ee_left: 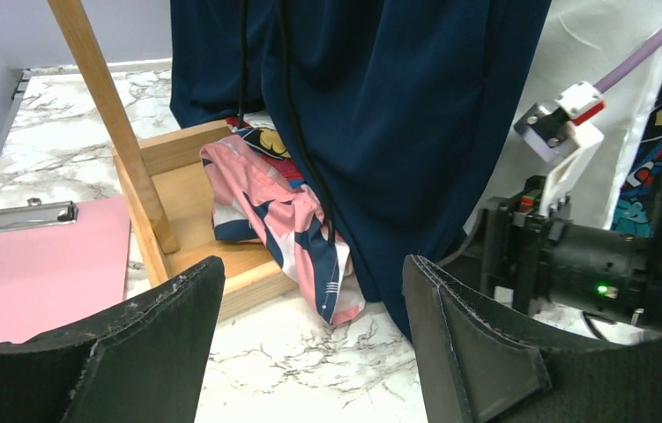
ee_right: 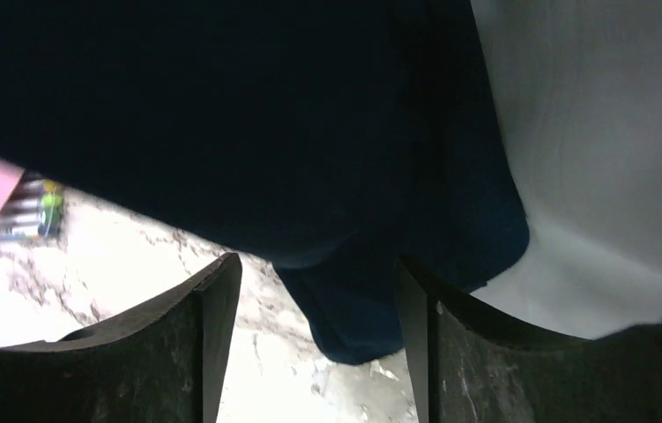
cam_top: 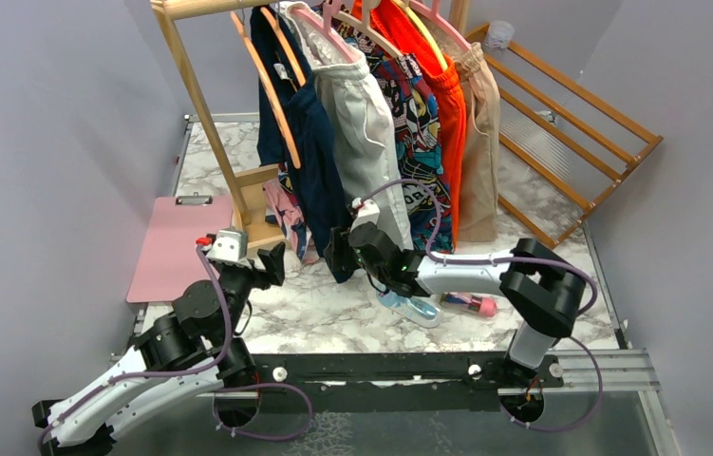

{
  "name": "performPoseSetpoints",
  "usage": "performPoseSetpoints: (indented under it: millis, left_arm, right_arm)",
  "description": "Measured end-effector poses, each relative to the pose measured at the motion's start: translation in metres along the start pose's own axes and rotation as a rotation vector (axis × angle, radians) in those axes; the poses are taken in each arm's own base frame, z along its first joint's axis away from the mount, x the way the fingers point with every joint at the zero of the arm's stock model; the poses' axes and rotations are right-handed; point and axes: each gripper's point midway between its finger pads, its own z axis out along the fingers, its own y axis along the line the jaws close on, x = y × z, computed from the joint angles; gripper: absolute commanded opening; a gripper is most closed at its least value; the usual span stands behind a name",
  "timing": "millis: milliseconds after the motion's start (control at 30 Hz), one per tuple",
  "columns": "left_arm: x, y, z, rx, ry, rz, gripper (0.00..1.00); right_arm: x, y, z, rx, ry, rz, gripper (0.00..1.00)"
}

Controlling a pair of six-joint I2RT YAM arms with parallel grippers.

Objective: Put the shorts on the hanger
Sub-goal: Adjust the shorts on the hanger.

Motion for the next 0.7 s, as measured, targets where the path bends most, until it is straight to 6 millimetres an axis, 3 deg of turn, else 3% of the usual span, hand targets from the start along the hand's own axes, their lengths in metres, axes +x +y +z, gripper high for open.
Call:
performPoseSetpoints:
  millis: [133, 233, 300, 333, 533, 600, 700]
  left_arm:
    - [-0.003, -0.001, -0.001, 0.009, -0.011, -0.012, 0.77]
    - [-0.003, -0.001, -0.001, 0.015, -0.013, -0.014, 0.77]
    - [-0.002, -0.002, -0.001, 0.017, -0.012, -0.013, 0.77]
    - [-0.002, -0.002, -0.001, 0.017, -0.012, -0.012, 0.77]
    - [-0.003, -0.001, -0.002, 0.02, -0.017, -0.018, 0.76]
    - [-0.005, 0.0, -0.004, 0.021, -0.026, -0.028, 0.76]
    - [-0.009, 0.003, -0.006, 0.016, -0.047, -0.048, 0.76]
  right_arm:
    - [0.001, -0.002, 0.013, 0.043, -0.01, 0.045, 0.48]
    - [0.002, -0.003, 0.016, 0.06, -0.012, 0.059, 0.26]
    - [0.002, -0.003, 0.018, 0.063, -0.013, 0.066, 0.05]
    - [0.002, -0.002, 0.019, 0.061, -0.013, 0.069, 0.01]
    - [-0.01, 0.008, 0.007, 0.013, -0.027, 0.082, 0.01]
    - [-0.029, 0.021, -0.016, -0.064, -0.05, 0.098, 0.01]
    - [-0.078, 0.052, -0.062, -0.226, -0.161, 0.116, 0.01]
